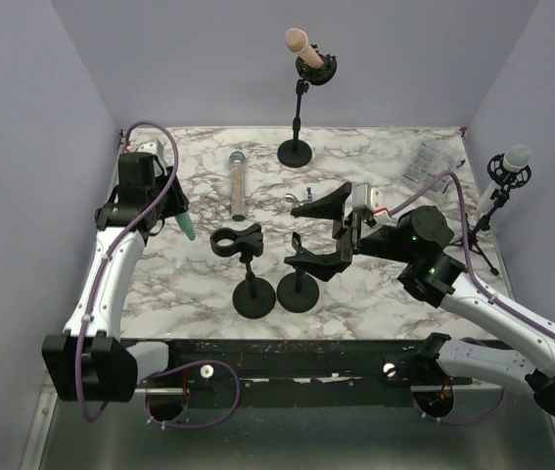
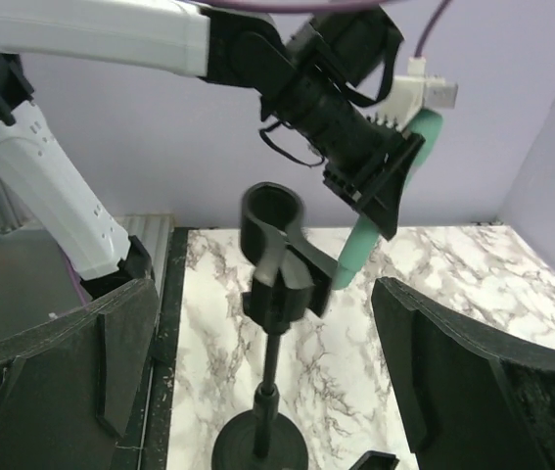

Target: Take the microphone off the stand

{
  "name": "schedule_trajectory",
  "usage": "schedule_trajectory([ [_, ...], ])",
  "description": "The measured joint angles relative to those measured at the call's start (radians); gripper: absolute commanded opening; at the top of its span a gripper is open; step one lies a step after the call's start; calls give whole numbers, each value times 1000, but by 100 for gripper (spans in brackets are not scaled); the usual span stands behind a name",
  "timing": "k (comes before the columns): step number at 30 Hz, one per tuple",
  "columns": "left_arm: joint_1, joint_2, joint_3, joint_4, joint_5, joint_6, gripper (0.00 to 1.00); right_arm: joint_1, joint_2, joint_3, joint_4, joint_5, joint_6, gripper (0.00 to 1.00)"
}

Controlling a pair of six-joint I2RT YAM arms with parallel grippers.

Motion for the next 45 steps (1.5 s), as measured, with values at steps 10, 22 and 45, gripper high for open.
schedule_trajectory([
  [10,12,605,389,-12,167,62,0,0,-80,-26,-23,77,-28,100],
  [22,12,1104,921,-287,252,129,11,0,-65,-33,-43,117,-61,100],
  [45,-34,1212,1068,-405,216,148,37,0,10,-35,-48,145,-87,100],
])
